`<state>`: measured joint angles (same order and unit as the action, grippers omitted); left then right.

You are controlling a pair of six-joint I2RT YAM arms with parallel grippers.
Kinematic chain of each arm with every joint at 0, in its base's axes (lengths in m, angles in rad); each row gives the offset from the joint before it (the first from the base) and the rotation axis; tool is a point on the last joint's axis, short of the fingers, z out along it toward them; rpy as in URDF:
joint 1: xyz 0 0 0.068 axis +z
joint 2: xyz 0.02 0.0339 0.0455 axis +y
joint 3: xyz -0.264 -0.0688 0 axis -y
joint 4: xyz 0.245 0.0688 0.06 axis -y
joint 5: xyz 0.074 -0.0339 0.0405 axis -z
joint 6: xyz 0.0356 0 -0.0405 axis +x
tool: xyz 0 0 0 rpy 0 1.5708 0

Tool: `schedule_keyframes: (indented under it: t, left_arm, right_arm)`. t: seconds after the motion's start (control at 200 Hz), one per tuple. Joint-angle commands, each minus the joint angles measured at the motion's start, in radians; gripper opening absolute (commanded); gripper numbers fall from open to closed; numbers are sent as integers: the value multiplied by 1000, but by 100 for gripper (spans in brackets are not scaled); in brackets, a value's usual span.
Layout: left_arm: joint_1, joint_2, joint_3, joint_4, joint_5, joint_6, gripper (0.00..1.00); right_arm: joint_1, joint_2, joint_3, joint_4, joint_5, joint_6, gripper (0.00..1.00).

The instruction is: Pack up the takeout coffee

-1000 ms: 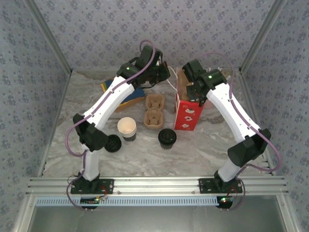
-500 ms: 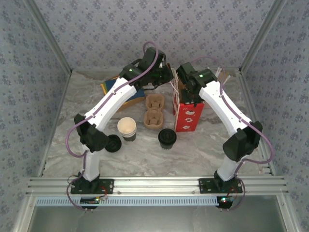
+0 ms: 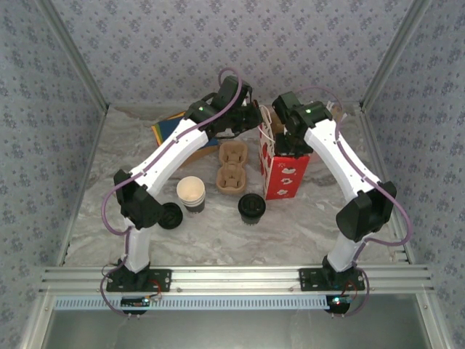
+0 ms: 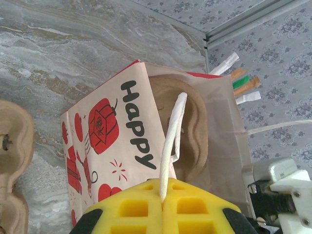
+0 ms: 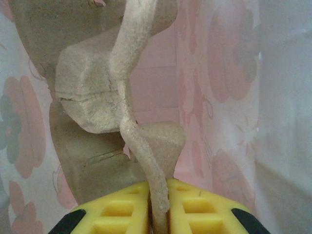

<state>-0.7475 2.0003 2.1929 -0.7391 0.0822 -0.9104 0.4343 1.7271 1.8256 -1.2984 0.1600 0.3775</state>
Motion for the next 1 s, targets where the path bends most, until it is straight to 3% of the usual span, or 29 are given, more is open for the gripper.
schedule_keyframes:
  t: [0.0, 0.47, 0.994]
  left_arm:
    - [-5, -48, -5, 31, 26, 3, 0]
    - [17, -45, -8, 23, 57, 17, 0]
    - [45, -97, -94, 28, 63, 49, 0]
  right_arm:
    - [-18, 23, 19, -1, -53, 19, 16]
    - [-56, 73, 21, 26, -145, 9, 16]
    - [-87, 23, -20, 79, -247, 35, 16]
